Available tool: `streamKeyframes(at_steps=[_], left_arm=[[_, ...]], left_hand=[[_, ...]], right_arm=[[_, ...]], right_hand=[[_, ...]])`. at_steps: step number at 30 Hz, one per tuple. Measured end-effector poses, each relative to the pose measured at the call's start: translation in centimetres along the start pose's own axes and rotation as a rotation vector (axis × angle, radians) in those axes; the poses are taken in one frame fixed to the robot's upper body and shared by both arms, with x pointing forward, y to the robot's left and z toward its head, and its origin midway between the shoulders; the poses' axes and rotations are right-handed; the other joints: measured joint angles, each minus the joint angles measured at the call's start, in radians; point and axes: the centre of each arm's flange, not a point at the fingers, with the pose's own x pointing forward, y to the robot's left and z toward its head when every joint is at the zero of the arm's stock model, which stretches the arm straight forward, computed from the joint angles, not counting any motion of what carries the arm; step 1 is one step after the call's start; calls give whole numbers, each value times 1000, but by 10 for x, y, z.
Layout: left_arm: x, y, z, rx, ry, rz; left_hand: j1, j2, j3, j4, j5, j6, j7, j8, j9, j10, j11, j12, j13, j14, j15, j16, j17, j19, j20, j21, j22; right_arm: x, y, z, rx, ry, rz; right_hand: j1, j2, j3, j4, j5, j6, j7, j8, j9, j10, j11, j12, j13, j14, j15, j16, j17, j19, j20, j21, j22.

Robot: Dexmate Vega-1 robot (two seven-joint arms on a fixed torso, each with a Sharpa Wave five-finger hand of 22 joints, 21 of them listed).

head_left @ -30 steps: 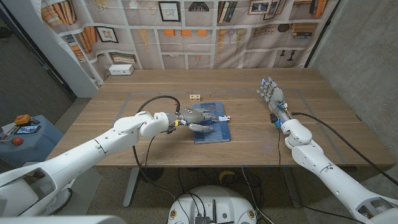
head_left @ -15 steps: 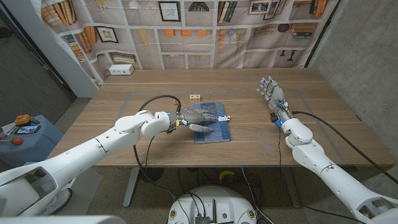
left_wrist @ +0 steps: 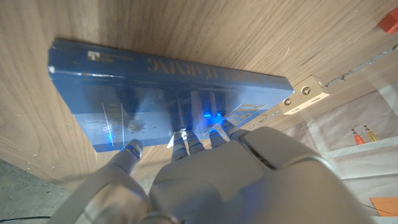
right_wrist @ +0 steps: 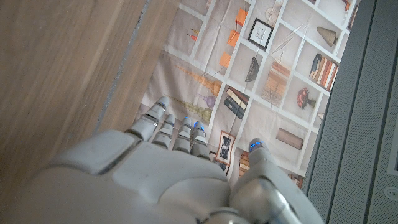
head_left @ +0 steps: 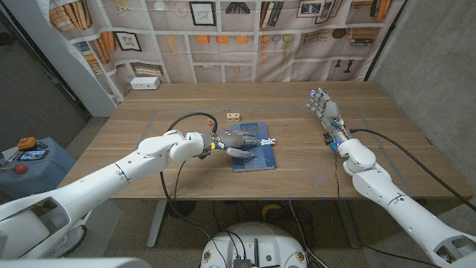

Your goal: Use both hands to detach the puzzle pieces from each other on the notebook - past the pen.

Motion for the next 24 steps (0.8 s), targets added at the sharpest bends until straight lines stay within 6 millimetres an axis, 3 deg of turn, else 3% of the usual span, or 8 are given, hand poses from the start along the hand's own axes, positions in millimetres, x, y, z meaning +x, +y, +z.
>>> streamKeyframes(at_steps=[8,15,16,24], left_arm=[[0,0,0,0,2,-13],[0,-2,-1,-2,7,-28],[0,-2,-1,-2,7,-29],[0,-1,1,2,9,-37]], left_hand=[[0,0,0,0,0,5,5,-1,0,7,-4,-1,0,0,0,0,0,0,0,0,0],[0,0,0,0,0,5,5,-1,-1,11,0,-3,0,0,0,0,0,0,0,0,0],[0,0,0,0,0,7,3,-1,-1,11,0,-2,0,0,0,0,0,0,0,0,0],[0,0,0,0,0,11,0,0,-1,10,0,0,0,0,0,0,0,0,0,0,0]], right_arm=[[4,7,11,-99,-4,40],[6,13,28,-143,-28,82],[6,14,21,-228,7,82],[5,21,32,-295,-3,118]], right_hand=[[18,0,10,-15,0,15,-15,4,0,0,0,0,0,0,0,0,-8,0,0,0,0],[37,-3,20,-42,0,24,-24,4,0,4,-4,0,0,0,0,0,-18,0,0,0,0],[47,-12,23,-45,0,25,-25,4,0,4,-4,0,0,0,0,0,-20,0,0,0,-1],[78,-12,34,-70,0,25,-25,4,0,0,-7,0,0,0,0,0,-29,-7,-7,0,-2]])
